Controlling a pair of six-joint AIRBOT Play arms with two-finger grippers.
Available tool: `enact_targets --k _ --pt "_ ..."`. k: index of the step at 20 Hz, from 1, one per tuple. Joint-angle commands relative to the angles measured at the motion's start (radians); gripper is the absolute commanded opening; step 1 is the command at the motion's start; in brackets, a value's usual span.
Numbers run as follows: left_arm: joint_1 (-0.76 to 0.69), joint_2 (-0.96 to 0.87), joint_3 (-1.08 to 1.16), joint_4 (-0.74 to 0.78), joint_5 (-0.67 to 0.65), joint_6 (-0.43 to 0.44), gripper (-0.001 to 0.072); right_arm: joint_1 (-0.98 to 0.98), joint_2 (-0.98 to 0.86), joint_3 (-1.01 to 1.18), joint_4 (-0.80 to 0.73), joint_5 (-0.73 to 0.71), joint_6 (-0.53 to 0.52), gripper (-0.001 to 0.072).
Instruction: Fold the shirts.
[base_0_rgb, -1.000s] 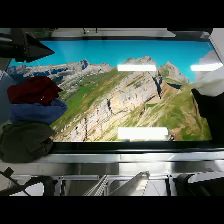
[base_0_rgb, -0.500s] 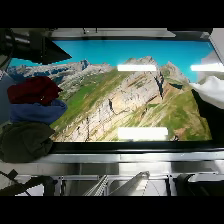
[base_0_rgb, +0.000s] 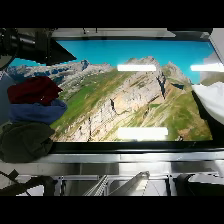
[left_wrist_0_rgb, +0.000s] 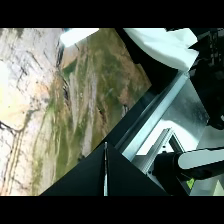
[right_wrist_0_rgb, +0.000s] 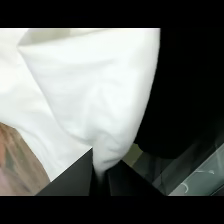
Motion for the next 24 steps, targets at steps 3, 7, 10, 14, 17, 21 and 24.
enact_targets --k 3,7,10,14,17,21,24 --pt "-0.001 0.0 0.0 0.0 -0.003 0.0 0.0002 -0.001 0.013 -0.183 -0.128 -0.126 0.006 0.0028" --pt "-0.001 0.0 0.0 0.0 -0.003 0.0 0.0002 -0.001 0.013 -0.186 -0.227 -0.078 -0.021 0.0699" --pt "-0.001 -0.001 0.0 0.0 -0.003 0.0 0.0002 0.0 0.013 -0.186 -0.214 -0.056 -0.028 0.0699" --pt "-0.001 -0.001 0.0 0.0 -0.003 0.0 0.0002 0.002 0.013 -0.186 -0.113 0.061 -0.04 0.0699" --pt "-0.001 -0.001 0.0 -0.002 0.013 0.02 0.0002 0.008 0.013 -0.186 0.083 0.18 -0.05 0.0699" --pt "-0.001 -0.001 0.0 -0.002 0.016 0.048 0.0002 0.108 0.027 -0.187 0.244 0.299 -0.051 0.0694" --pt "-0.001 -0.001 0.0 -0.002 -0.032 0.047 0.0001 0.264 0.079 -0.187 0.231 0.323 -0.084 0.0514"
